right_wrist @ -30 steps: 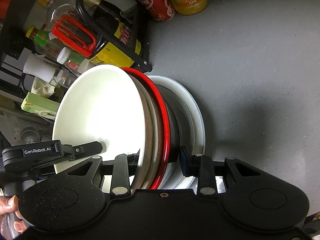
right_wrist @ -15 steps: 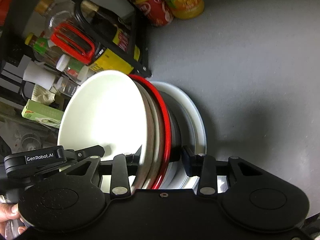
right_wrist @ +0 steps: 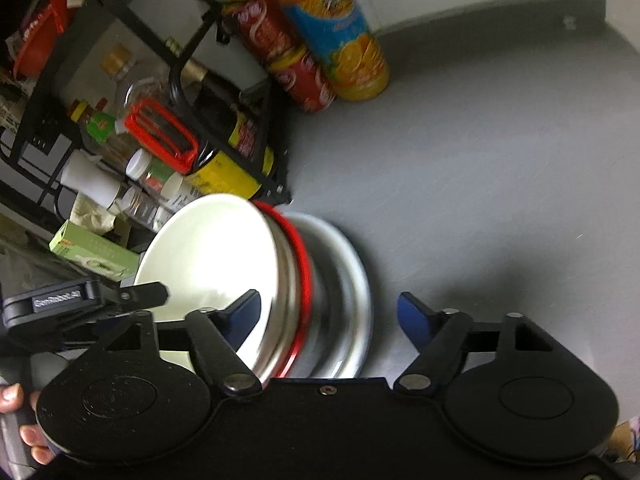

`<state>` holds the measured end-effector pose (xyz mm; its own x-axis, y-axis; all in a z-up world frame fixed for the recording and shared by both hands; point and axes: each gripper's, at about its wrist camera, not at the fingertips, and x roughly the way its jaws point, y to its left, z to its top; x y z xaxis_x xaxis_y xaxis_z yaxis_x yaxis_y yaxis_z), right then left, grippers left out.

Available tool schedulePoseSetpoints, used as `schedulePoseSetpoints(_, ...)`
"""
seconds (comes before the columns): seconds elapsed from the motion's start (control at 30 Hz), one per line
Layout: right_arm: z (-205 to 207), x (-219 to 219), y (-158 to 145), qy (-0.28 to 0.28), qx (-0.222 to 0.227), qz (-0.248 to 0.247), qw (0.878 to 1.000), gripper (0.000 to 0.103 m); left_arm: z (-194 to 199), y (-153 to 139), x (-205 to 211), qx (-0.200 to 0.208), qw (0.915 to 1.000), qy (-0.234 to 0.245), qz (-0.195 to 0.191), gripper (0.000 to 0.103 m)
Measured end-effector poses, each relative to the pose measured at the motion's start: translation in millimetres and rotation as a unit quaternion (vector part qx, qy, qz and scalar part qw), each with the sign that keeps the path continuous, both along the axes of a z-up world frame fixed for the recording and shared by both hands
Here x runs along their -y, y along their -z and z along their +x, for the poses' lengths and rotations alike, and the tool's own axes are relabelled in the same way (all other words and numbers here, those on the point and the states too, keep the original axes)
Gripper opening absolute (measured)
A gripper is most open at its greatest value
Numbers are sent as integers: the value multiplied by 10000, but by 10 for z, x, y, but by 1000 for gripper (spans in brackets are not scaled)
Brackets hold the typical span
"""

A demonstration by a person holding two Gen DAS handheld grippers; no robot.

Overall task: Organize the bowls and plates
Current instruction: 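Lower the bowl stack onto the plates and open the right gripper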

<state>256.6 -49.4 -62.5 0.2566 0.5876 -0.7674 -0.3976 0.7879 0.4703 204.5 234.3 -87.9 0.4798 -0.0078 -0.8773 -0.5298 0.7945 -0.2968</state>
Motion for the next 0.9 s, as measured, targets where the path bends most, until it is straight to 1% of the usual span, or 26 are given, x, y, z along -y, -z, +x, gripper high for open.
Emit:
schedulePoseSetpoints(0.03,2,45,-24,55,65,-8,10000,78,1,-43,15,53,10000,33,61,84)
schedulePoseSetpoints(0.07,3,96,-45,119,119,-11,9999,83,7,-80,31,101,9998,68,124,86)
schedulePoseSetpoints(0.1,-2,158,-72,195,199,-12,9996,84,9,-107,52,139,9997,102,188,87)
schedulePoseSetpoints(0.3,-38,575,-205,580,381,28,9976,86,-26,-257,228,372,9977,228,514,89)
schedulePoseSetpoints(0.37,-69,719,-270,687,467,33,9965,92,-51,-296,289,426,9973,234,551,90)
schedulePoseSetpoints(0.4,-91,792,-301,744,515,54,9959,94,-68,-312,320,457,9971,265,555,90)
schedulePoseSetpoints(0.43,-115,865,-333,809,572,44,9951,96,-87,-335,358,483,9968,291,575,91)
schedulePoseSetpoints(0.5,-173,979,-383,919,713,-13,9932,97,-129,-384,440,539,9957,361,664,95)
schedulePoseSetpoints(0.63,-326,1194,-464,1157,945,-182,9886,100,-269,-479,606,620,9942,476,745,98)
schedulePoseSetpoints(0.67,-371,1256,-482,1192,979,-174,9879,103,-316,-503,653,652,9937,495,770,100)
schedulePoseSetpoints(0.77,-533,1401,-538,1263,1117,-183,9855,103,-459,-577,768,754,9934,500,711,102)
schedulePoseSetpoints(0.9,-773,1548,-609,1339,1272,-177,9826,103,-655,-700,956,899,9910,562,813,102)
